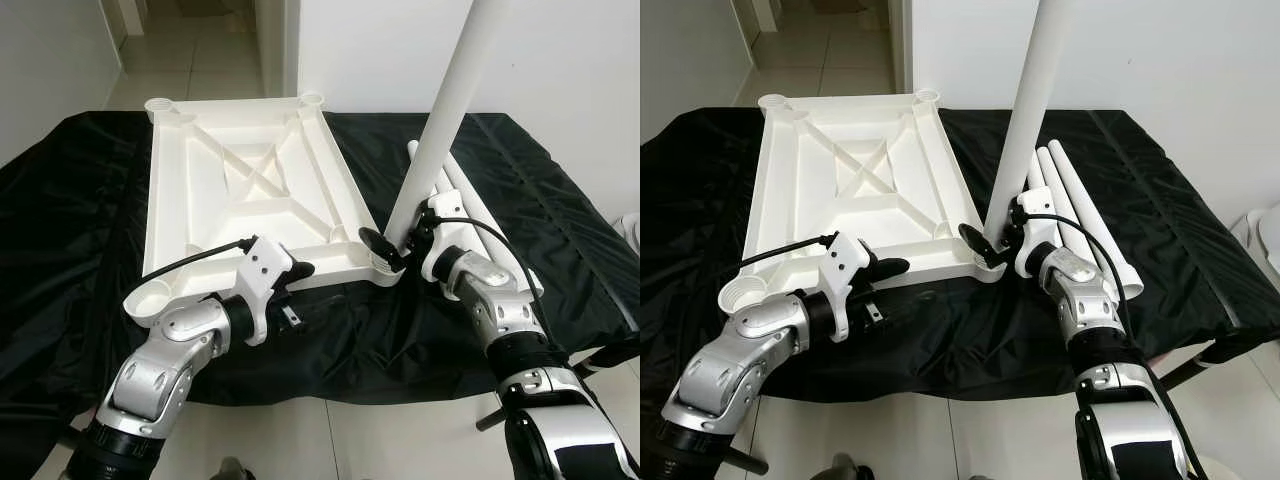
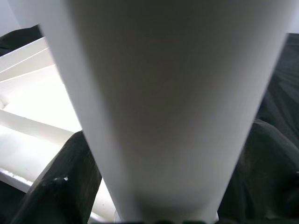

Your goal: Building children table

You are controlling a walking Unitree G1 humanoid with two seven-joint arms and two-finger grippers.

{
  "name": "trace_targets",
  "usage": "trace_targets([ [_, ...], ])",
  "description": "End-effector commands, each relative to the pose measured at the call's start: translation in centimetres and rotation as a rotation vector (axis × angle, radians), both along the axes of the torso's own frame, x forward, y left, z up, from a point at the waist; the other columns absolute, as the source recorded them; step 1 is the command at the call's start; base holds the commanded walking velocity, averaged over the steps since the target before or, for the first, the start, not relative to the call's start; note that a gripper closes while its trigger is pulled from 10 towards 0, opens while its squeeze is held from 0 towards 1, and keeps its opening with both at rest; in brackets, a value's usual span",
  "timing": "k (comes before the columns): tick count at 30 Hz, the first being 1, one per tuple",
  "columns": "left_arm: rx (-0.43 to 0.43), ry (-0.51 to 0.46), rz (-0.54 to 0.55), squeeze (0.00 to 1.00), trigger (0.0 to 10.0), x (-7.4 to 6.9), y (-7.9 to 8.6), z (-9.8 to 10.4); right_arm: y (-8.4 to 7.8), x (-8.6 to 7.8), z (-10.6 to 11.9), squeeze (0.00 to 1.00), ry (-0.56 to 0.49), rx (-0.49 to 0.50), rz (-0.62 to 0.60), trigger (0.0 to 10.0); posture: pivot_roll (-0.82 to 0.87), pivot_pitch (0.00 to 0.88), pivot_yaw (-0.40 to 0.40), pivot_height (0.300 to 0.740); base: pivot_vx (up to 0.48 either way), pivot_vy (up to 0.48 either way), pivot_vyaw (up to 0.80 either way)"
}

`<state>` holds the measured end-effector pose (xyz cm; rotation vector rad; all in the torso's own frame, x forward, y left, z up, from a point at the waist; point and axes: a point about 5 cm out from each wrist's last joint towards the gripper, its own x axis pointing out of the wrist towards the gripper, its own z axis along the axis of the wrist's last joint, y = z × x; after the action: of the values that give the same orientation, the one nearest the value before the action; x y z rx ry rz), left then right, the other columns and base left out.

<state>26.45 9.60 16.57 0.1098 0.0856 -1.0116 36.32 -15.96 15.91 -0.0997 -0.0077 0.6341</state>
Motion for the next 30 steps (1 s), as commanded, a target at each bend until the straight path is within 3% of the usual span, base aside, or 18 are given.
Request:
trace_targets([
  [1, 0.029, -0.023, 0.167, 0.00, 10.0, 1.0, 0.5, 0.0, -0.3, 0.4, 0.3, 0.00, -0.002, -0.009, 0.009, 3.6, -0.01, 0.048, -0.009, 0.740, 0.000, 0.000, 0.00],
  [3, 0.029, -0.023, 0.167, 0.00, 10.0, 1.0, 0.5, 0.0, -0.3, 0.4, 0.3, 0.00, -0.002, -0.009, 0.009, 3.6, -0.01, 0.048, -0.009, 0.740, 0.000, 0.000, 0.00],
  [4, 0.035, -0.029, 0.174, 0.00, 10.0, 1.1, 0.5, 0.0, -0.4, 0.5, 0.3, 0.00, 0.002, -0.005, 0.012, 0.0, -0.01, 0.048, -0.010, 0.740, 0.000, 0.000, 0.00],
  [17, -0.006, -0.007, 0.238, 0.00, 10.0, 1.9, 0.0, -0.3, 0.0, 0.4, -0.6, 0.00, 0.006, 0.044, -0.010, 0.0, -0.02, 0.052, -0.007, 0.740, 0.000, 0.000, 0.00],
  [30, 0.002, -0.001, 0.237, 0.00, 10.0, 2.1, 0.2, -0.5, -0.1, 0.2, -1.3, 0.00, -0.010, 0.132, -0.201, 0.0, -0.03, 0.048, 0.006, 0.740, 0.000, 0.000, 0.00],
])
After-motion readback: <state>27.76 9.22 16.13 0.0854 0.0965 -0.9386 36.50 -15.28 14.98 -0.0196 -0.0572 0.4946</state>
